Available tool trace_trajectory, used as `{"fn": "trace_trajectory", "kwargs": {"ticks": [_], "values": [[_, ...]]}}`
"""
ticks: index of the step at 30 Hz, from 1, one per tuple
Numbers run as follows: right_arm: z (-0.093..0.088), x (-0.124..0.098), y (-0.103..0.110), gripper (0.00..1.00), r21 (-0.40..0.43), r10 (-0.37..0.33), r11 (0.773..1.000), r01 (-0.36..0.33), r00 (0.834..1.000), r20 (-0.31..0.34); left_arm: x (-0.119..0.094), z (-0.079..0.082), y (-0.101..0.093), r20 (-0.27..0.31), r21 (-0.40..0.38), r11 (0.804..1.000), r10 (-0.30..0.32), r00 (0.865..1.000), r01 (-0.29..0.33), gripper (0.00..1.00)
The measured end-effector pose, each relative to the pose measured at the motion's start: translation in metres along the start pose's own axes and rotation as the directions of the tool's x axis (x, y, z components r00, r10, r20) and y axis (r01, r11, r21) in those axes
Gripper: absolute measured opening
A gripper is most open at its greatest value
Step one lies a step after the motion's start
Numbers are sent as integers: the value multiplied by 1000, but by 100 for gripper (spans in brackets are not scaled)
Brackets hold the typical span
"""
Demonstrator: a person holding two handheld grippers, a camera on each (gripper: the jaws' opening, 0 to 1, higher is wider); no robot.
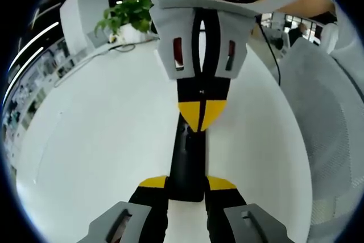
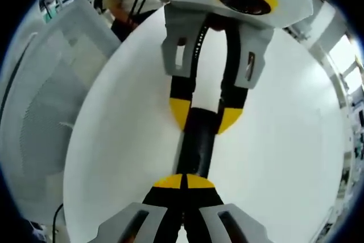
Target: Press the specified remote control buttons in sequence, fully releasing each button before pressing the next.
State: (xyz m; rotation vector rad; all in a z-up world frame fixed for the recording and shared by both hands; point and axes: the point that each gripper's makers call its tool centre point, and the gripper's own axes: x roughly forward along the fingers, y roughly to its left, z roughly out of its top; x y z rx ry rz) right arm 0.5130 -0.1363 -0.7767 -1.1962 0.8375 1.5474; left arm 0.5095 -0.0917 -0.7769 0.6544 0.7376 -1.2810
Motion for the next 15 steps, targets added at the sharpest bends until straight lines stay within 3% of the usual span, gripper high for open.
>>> {"fn": "trace_trajectory", "kwargs": {"ticks": [15], "values": [[9,-1,12,0,7,-14,1000,14,999,29,0,-1,2,-2,-1,1000,-4,1000,4,23]]}}
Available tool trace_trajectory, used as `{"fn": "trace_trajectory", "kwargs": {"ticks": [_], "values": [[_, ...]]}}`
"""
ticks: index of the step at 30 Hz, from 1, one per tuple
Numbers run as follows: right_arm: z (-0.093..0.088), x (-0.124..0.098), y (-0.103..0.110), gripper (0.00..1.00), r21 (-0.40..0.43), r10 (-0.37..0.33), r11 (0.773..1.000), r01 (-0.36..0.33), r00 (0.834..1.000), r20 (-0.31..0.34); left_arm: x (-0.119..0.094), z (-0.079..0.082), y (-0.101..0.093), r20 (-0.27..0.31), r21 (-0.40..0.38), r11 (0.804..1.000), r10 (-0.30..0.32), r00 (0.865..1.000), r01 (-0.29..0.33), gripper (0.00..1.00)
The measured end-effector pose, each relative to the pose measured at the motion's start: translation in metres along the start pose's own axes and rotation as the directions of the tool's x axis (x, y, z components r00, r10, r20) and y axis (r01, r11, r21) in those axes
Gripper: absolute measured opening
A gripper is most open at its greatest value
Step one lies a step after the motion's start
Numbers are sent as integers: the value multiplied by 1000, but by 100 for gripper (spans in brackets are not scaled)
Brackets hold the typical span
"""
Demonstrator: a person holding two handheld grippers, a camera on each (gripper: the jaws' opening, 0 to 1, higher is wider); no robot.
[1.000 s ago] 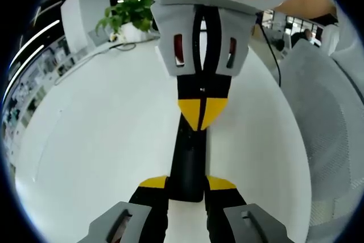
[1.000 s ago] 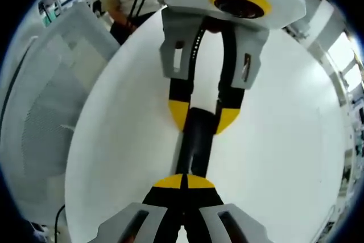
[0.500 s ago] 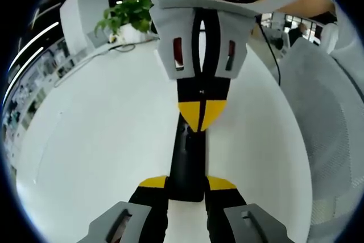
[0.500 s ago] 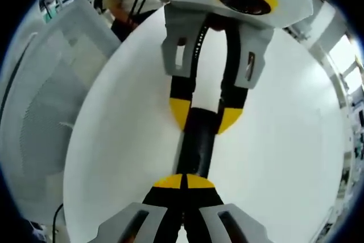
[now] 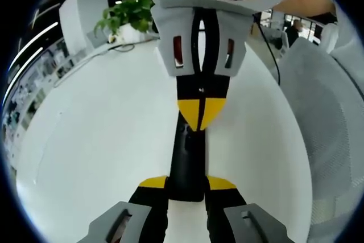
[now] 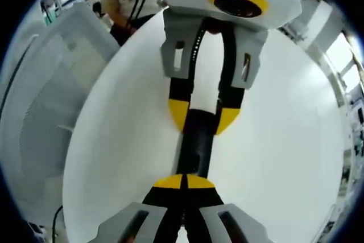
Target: Press the specified remote control buttons in sequence, fully releasing each button before pressing the next.
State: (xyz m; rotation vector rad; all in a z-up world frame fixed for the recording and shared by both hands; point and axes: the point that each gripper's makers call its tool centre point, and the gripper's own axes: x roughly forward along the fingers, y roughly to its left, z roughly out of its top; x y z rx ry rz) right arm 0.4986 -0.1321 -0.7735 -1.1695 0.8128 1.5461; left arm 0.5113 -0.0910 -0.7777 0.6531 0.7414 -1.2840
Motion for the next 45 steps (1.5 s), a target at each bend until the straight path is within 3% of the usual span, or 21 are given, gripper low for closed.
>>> {"fn": "trace_trajectory", "kwargs": {"ticks": [7,20,45], "values": [[9,-11,-3,0,27,-29,999,28,998,48,0,0,0,1,3,1000,4,1000,-4,23],[13,-23,-14,0,50,-77,996,73,994,79,0,0,1,4,7,1000,4,1000,-5,23],[11,-11,-20,0,37,-49,998,46,996,71,0,0,-1,11,8,1000,0,1000,0,23]]}}
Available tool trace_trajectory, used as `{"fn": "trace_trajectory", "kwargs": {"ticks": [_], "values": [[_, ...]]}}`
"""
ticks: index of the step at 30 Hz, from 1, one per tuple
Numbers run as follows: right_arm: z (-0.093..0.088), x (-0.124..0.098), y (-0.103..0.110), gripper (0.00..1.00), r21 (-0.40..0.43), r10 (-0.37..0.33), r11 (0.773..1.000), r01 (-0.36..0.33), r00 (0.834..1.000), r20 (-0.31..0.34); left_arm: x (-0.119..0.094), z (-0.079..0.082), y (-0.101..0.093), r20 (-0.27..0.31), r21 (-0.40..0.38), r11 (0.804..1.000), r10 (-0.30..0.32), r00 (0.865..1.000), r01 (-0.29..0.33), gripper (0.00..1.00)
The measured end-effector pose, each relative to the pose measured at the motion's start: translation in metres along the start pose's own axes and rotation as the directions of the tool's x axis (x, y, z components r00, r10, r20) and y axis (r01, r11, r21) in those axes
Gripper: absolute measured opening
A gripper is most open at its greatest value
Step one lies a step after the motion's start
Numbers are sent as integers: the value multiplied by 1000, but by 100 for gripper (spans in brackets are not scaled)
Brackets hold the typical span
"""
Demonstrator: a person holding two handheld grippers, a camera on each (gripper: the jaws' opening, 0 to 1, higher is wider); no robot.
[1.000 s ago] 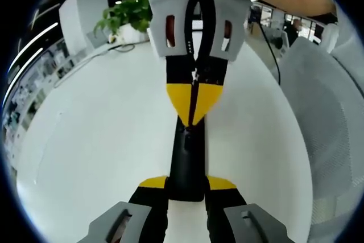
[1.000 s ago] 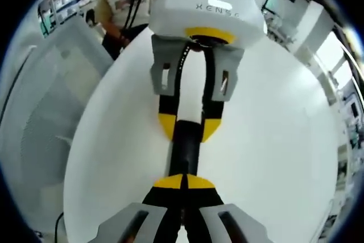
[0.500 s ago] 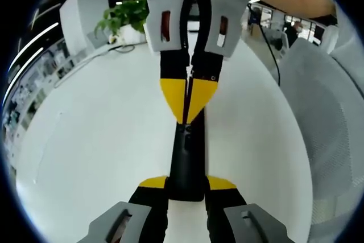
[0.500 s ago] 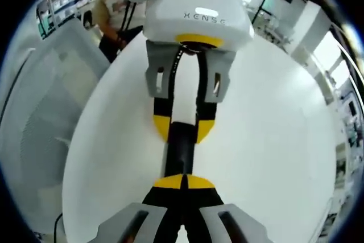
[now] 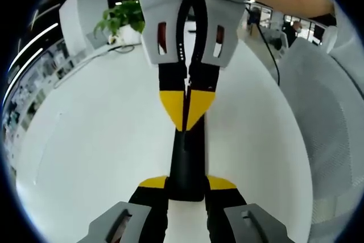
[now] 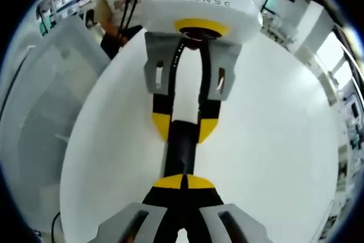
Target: Press the specified remote control buttons in sequence, fully releasing each button before pressing the next.
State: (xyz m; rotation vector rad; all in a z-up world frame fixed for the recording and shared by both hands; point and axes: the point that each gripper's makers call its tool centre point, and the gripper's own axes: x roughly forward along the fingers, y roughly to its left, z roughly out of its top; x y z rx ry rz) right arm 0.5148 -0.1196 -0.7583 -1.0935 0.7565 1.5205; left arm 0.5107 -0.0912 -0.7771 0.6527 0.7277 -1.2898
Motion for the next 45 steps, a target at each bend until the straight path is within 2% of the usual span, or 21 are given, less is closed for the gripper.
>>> {"fn": "trace_trajectory", "kwargs": {"ticks": [31,45], "values": [[-6,13,2,0,-11,40,999,-40,999,-26,0,-1,1,4,1,1000,1,1000,-1,24],[-6,14,2,0,-10,54,998,-55,995,-83,1,0,1,6,2,1000,-3,1000,3,24]]}}
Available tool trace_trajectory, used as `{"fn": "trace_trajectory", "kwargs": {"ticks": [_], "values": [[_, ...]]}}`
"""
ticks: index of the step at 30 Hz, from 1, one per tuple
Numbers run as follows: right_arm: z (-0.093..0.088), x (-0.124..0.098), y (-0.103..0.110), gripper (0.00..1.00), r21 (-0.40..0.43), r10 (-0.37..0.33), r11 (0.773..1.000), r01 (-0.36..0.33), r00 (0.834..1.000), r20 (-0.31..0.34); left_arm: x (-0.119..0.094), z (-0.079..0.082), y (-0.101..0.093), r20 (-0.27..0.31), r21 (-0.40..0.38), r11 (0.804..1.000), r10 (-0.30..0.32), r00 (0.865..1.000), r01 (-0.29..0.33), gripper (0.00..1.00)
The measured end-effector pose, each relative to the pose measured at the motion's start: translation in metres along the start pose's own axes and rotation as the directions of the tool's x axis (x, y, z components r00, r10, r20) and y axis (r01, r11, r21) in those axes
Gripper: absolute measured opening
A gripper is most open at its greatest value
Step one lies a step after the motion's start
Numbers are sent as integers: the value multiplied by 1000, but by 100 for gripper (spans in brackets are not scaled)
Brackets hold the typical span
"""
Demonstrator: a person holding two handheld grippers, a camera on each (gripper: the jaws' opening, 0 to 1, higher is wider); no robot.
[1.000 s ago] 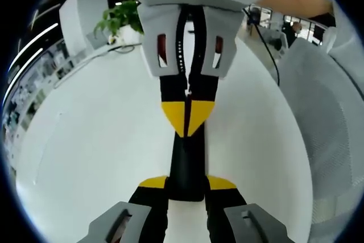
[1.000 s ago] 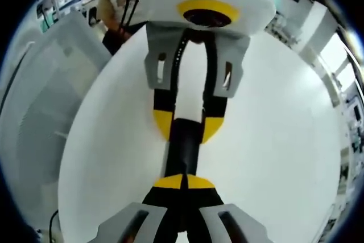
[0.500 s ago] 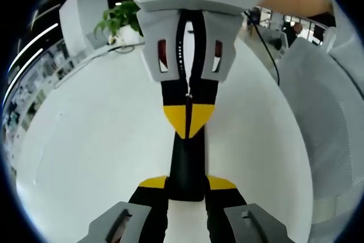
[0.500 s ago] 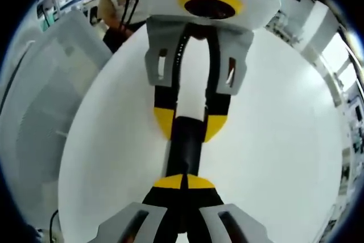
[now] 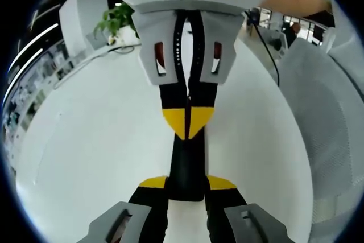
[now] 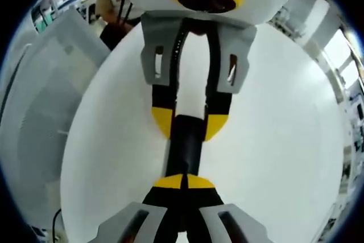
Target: Press the specified remote control buttons in sequence, fully releasing each button before pressing the next.
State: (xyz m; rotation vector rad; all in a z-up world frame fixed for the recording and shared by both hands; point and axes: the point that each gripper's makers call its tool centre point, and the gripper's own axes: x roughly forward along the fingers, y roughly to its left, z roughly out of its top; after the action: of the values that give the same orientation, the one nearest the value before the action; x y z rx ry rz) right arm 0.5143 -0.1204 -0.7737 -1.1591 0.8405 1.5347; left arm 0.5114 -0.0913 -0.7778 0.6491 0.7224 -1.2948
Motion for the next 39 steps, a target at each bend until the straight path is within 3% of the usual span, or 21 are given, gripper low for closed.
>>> {"fn": "trace_trajectory", "kwargs": {"ticks": [16,24,39], "values": [[-1,0,-2,0,18,-7,1000,7,1000,8,0,0,0,-4,-2,1000,2,1000,-2,24],[-2,-1,-2,0,26,-23,999,21,998,51,0,0,0,-8,-3,1000,6,1000,-6,24],[0,-2,0,0,-4,-38,999,39,998,55,0,0,-1,-10,0,1000,7,1000,-7,24]]}}
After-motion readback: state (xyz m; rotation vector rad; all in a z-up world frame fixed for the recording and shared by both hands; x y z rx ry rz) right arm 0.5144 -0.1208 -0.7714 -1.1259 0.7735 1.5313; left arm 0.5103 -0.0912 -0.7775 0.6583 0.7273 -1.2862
